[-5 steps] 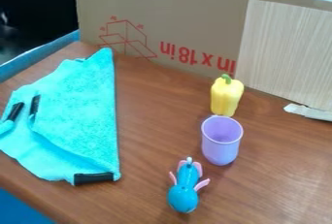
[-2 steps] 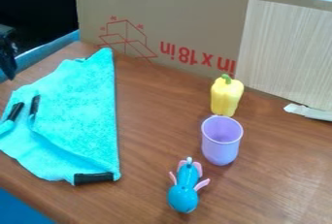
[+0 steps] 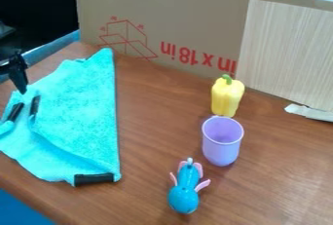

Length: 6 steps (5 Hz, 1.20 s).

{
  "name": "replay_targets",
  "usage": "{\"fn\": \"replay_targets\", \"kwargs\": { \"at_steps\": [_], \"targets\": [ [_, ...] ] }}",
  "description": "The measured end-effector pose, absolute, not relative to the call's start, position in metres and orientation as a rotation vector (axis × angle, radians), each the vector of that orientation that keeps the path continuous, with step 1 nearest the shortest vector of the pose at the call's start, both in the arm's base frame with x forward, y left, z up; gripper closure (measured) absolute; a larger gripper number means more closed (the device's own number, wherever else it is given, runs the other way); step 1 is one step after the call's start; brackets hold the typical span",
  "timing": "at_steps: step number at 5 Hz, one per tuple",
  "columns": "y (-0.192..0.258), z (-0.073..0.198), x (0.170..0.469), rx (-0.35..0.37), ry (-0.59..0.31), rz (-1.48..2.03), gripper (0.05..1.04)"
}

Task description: Unfold the cloth from bottom left to top right

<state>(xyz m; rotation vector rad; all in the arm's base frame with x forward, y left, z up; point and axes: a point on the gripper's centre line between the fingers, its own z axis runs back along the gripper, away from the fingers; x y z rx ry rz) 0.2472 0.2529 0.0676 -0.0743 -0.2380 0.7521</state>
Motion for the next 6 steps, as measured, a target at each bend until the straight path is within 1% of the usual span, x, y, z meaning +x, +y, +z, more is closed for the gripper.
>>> {"fn": "replay_targets", "kwargs": {
  "at_steps": [1, 2, 4, 5, 6],
  "targets": [
    [0.251, 0.062, 0.251, -0.115, -0.235, 0.801, 0.083],
    [0.25, 0.062, 0.255, -0.121, -0.247, 0.811, 0.083],
    [0.239, 0.049, 0.264, -0.096, -0.258, 0.804, 0.083],
    [0.235, 0.042, 0.266, -0.081, -0.26, 0.804, 0.127],
    [0.229, 0.035, 0.267, -0.074, -0.263, 0.791, 0.4]
  ]
}}
